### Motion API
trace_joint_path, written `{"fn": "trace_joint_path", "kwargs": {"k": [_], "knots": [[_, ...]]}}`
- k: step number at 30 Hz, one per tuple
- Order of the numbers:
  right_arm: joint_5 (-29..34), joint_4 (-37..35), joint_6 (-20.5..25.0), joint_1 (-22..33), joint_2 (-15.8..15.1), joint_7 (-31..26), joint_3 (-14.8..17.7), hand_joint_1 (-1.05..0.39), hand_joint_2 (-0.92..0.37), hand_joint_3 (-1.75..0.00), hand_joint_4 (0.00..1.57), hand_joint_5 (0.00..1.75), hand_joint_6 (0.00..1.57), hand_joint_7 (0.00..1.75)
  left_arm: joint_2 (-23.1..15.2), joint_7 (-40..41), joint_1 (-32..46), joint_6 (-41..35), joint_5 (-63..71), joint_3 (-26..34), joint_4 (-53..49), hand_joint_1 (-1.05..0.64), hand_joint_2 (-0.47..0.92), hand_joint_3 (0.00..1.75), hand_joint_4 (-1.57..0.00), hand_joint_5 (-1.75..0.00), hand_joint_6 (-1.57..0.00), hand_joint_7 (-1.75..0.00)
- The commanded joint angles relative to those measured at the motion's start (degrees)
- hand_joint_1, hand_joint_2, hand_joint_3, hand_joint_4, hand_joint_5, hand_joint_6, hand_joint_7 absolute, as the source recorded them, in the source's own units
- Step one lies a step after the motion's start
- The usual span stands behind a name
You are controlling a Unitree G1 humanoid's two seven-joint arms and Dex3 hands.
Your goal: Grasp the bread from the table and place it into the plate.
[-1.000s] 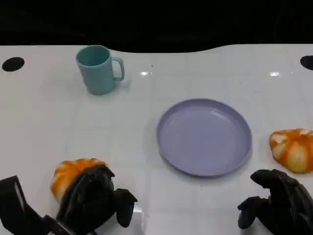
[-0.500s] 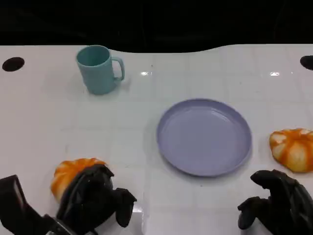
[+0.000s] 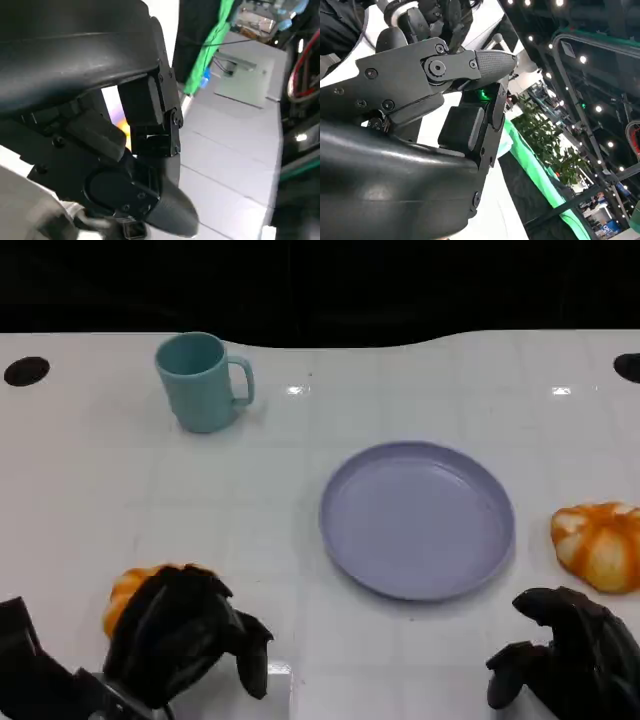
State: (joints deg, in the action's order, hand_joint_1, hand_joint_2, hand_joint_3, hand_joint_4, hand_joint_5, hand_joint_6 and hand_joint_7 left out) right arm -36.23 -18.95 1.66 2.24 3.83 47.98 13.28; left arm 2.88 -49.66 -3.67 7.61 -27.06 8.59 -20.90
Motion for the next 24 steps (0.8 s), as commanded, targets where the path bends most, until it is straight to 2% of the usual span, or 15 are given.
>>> {"fn": "trace_joint_path", "kwargs": {"k": [1,3,6,7,8,9,10,11,13,16,17,18,19,21,24], "knots": [[-0.79,0.27,0.16,0.06,-0.59,0.23,0.53,-0.57,-0.92,-0.27,1.57,0.56,1.57,0.15,-2.32,1.39,0.68,11.14,5.51,-0.60,0.91,-1.05,0.91,0.06,-1.20,-0.82,-1.22,-0.16],[-0.78,0.24,0.33,0.03,-0.74,0.23,0.53,-0.57,-0.92,-0.27,1.57,0.56,1.57,0.15,-3.43,2.37,0.41,17.44,8.93,-1.07,0.40,-1.05,0.92,0.17,-1.02,-0.92,-1.01,-0.14],[-0.68,0.19,0.16,0.07,-0.78,0.32,0.57,-0.57,-0.92,-0.26,1.57,0.55,1.57,0.15,-5.70,4.87,0.68,20.15,12.52,-2.06,2.21,-1.05,0.92,0.20,-0.77,-1.06,-0.74,-0.16],[-0.66,0.46,0.51,0.18,-0.83,0.02,0.52,-0.57,-0.92,-0.26,1.57,0.55,1.57,0.15,-6.67,6.15,0.90,20.80,14.27,-2.42,3.16,-1.05,0.92,0.21,-0.70,-1.11,-0.63,-0.26],[-0.65,0.98,1.05,0.38,-0.84,-0.52,0.43,-0.58,-0.92,-0.25,1.57,0.57,1.57,0.16,-7.67,7.24,1.12,21.24,15.79,-2.77,4.14,-1.05,0.92,0.22,-0.57,-1.21,-0.31,-0.70],[-0.61,1.39,1.44,0.52,-0.84,-0.91,0.37,-0.58,-0.92,-0.24,1.57,0.58,1.57,0.17,-8.37,8.05,1.28,21.47,16.76,-3.10,4.79,-1.05,0.92,0.22,-0.50,-1.25,-0.16,-0.92],[-0.66,1.77,1.65,0.71,-0.75,-1.00,0.29,-0.58,-0.92,-0.24,1.57,0.58,1.57,0.18,-9.31,9.24,1.55,22.10,18.30,-3.23,6.09,-1.05,0.92,0.22,-0.47,-1.27,-0.08,-1.03],[-0.66,2.05,1.70,0.86,-0.67,-1.02,0.24,-0.58,-0.92,-0.24,1.57,0.58,1.57,0.18,-10.02,10.23,1.76,22.53,19.41,-3.38,7.07,-1.05,0.92,0.17,-0.32,-1.36,-0.03,-1.01],[-0.58,2.41,1.74,1.03,-0.58,-1.08,0.16,-0.58,-0.92,-0.25,1.57,0.58,1.57,0.18,-11.06,12.16,2.06,23.30,21.20,-3.82,8.29,-1.05,0.92,0.14,-0.20,-1.45,-0.01,-0.96],[-0.54,2.62,1.84,1.12,-0.57,-1.21,0.13,-0.58,-0.92,-0.25,1.57,0.58,1.57,0.18,-11.85,13.65,2.29,23.45,21.54,-4.74,8.68,-1.05,0.92,0.14,-0.16,-1.48,0.00,-0.93],[-0.52,2.24,1.50,1.00,-0.59,-0.89,0.19,-0.58,-0.92,-0.25,1.57,0.58,1.57,0.18,-13.25,16.17,2.48,24.90,25.67,-4.51,9.63,-1.05,0.92,0.15,-0.13,-1.49,0.00,-0.88],[-0.50,1.95,1.25,0.90,-0.60,-0.65,0.23,-0.58,-0.92,-0.25,1.57,0.57,1.57,0.17,-14.33,18.20,2.63,26.01,28.87,-4.39,10.33,-1.05,0.92,0.17,-0.07,-1.49,0.00,-0.71],[-0.56,1.67,1.09,0.79,-0.65,-0.33,0.30,-0.58,-0.92,-0.25,1.57,0.56,1.57,0.16,-15.62,21.14,3.09,26.57,33.84,-4.03,12.11,-1.05,0.92,0.19,-0.03,-1.50,0.00,-0.62],[-0.48,1.49,0.71,0.71,-0.66,-0.07,0.35,-0.58,-0.92,-0.25,1.57,0.55,1.57,0.15,-17.72,26.01,4.05,26.79,42.03,-3.76,15.42,-1.05,0.92,0.22,-0.01,-1.32,0.00,-0.41],[-0.35,1.69,0.62,0.79,-0.61,-0.37,0.34,-0.59,-0.92,-0.25,1.57,0.56,1.57,0.16,-20.21,31.56,5.70,23.59,53.20,-4.28,21.57,-1.05,0.92,0.28,0.00,-1.20,0.00,-0.29]]}}
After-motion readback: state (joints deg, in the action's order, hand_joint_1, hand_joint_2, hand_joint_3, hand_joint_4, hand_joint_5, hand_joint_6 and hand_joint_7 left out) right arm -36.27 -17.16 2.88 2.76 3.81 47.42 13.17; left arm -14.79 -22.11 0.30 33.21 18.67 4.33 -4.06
